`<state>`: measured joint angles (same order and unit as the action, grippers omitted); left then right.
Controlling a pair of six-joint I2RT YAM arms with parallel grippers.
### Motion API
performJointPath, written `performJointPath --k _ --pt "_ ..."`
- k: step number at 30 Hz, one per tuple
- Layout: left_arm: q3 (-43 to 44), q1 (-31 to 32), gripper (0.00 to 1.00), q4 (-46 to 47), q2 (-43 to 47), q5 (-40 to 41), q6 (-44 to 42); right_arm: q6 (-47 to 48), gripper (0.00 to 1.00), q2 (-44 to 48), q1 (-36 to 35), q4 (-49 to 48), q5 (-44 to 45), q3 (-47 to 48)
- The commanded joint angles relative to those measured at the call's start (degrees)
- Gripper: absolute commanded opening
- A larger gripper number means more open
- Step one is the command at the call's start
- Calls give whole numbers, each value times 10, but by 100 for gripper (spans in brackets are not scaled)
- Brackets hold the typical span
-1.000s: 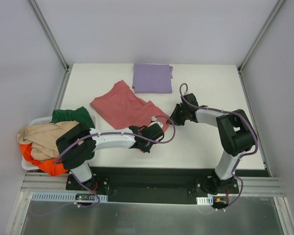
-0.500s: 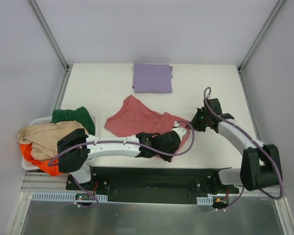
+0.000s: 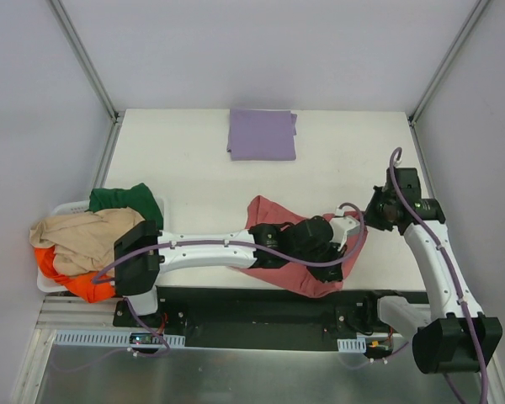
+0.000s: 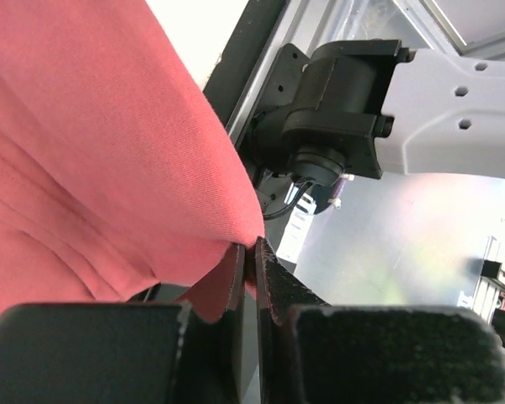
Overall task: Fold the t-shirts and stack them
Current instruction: Fold the long partially folded tshirt into a neat square
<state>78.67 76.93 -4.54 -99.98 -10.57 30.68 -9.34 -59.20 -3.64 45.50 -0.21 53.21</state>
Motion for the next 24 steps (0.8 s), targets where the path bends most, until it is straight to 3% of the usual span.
performJointPath --k 1,13,19,24 --pt "-43 4 0 33 64 -5 15 5 0 10 -8 15 -28 29" --pt "-221 -20 0 15 271 102 42 -70 0 -74 -166 -14 34 122" --pt "-272 -63 0 -29 356 146 59 -96 0 -140 -226 -36 45 171" --pt "-305 -125 0 -63 386 129 83 -108 0 -207 -263 -52 47 211"
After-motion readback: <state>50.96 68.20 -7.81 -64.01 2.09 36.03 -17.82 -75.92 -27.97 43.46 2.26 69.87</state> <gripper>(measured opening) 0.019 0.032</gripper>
